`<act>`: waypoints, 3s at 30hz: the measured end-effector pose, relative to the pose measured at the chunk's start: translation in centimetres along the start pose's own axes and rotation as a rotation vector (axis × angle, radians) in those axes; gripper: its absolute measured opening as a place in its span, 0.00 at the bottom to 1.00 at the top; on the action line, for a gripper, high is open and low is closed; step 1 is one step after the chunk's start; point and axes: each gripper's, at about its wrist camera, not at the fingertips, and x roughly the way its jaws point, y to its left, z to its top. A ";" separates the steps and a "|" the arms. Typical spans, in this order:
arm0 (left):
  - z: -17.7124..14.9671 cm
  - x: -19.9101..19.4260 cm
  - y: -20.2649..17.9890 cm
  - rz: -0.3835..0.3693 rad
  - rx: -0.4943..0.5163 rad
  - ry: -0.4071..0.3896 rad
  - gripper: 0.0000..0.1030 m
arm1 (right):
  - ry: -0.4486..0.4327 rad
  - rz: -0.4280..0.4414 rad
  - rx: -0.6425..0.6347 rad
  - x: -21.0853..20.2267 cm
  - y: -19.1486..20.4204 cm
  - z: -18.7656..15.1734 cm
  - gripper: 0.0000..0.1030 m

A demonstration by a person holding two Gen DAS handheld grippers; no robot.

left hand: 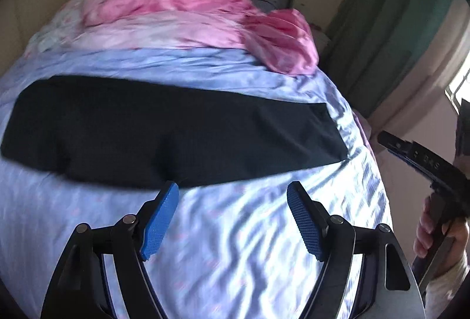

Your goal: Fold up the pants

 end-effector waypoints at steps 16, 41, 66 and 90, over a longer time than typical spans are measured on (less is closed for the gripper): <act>7.4 17.4 -12.8 -0.038 0.202 0.065 0.73 | 0.146 0.039 -0.044 15.0 -11.4 4.6 0.49; 7.4 23.0 -14.8 -0.031 0.207 0.145 0.73 | 0.289 0.060 0.072 24.9 -16.4 4.1 0.26; 6.3 23.9 -15.4 -0.031 0.236 0.160 0.73 | 0.185 0.054 0.159 21.2 -20.8 7.0 0.13; 4.6 22.3 -17.6 -0.050 0.227 0.187 0.73 | 0.235 0.118 0.303 19.7 -21.0 6.0 0.06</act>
